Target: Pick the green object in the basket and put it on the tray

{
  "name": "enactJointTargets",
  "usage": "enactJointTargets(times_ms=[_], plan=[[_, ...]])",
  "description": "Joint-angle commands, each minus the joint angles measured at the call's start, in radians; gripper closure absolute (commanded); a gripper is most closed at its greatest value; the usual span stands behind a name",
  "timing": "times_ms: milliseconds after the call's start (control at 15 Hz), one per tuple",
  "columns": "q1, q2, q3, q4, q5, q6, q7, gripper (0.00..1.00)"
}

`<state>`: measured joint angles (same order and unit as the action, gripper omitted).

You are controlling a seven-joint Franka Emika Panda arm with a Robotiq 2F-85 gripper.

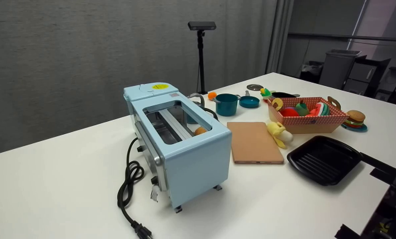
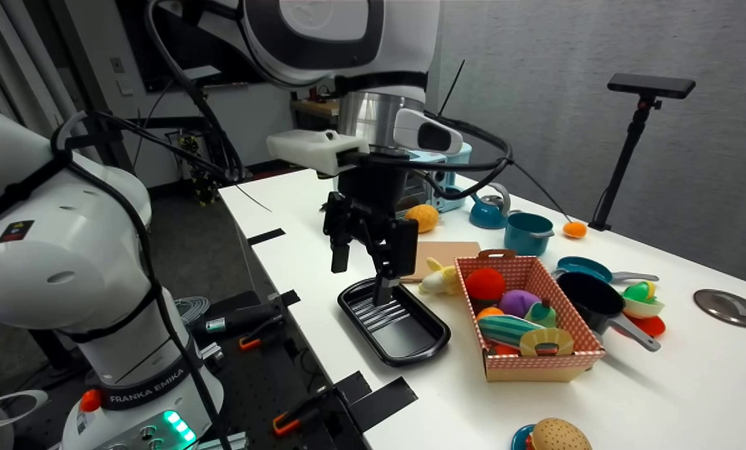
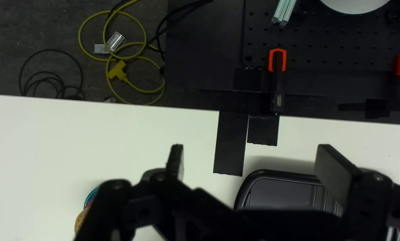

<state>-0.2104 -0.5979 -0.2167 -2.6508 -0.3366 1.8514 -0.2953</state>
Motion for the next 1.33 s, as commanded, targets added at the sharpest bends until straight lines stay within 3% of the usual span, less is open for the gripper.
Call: enactJointTargets(times_ms=[0,1267], plan=[[0.008,-0.001,-0.006,0.002,-0.003,-0.004,0.003,0.00],[-0.005,-0.001,0.009,0.000,-0.038,0.006,0.042,0.00]])
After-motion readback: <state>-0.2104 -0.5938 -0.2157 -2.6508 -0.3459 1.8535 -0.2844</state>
